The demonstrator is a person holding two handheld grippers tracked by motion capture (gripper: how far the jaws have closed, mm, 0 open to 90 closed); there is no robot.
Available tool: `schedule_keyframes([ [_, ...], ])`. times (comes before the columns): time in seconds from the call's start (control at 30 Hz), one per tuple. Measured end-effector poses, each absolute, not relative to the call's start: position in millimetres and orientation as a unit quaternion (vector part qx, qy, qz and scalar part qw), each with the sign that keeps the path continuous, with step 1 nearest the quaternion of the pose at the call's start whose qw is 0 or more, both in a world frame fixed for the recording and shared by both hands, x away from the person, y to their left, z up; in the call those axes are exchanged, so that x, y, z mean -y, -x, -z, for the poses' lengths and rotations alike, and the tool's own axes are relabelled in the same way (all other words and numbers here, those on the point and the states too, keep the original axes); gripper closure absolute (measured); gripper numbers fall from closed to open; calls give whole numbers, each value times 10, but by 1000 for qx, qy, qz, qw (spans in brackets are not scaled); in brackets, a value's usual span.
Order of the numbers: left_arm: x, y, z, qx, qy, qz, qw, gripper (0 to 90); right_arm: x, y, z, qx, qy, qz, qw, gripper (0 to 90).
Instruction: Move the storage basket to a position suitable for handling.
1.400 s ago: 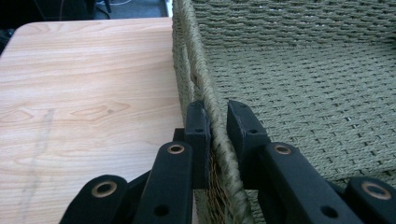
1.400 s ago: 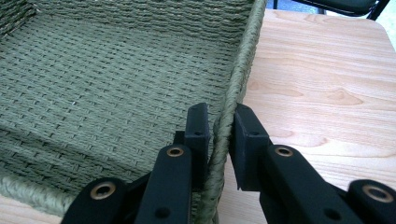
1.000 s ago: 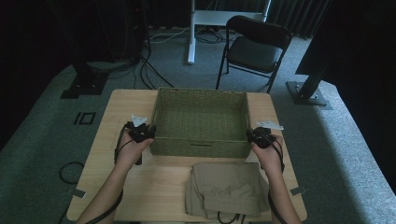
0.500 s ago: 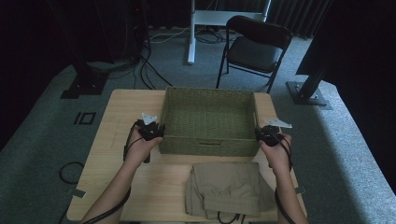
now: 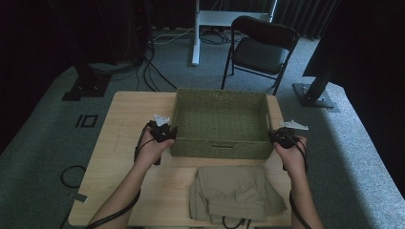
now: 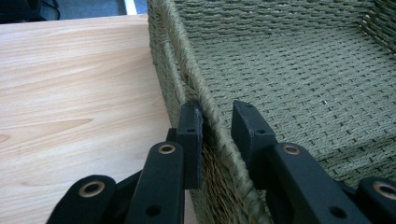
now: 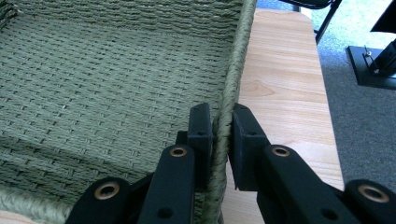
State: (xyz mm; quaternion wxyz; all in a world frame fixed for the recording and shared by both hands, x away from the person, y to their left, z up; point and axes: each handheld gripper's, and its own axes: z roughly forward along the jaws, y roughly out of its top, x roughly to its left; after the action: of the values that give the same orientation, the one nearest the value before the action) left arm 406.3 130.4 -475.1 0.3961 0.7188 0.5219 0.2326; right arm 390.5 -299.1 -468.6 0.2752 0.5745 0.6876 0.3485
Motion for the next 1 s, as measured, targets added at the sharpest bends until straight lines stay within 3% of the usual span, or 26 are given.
schedule_keyframes([
  [1.0,-951,-4116,4742,-502,-736,-216,401,716,3392,-3904,4686,-677,-588,-346,275,804],
])
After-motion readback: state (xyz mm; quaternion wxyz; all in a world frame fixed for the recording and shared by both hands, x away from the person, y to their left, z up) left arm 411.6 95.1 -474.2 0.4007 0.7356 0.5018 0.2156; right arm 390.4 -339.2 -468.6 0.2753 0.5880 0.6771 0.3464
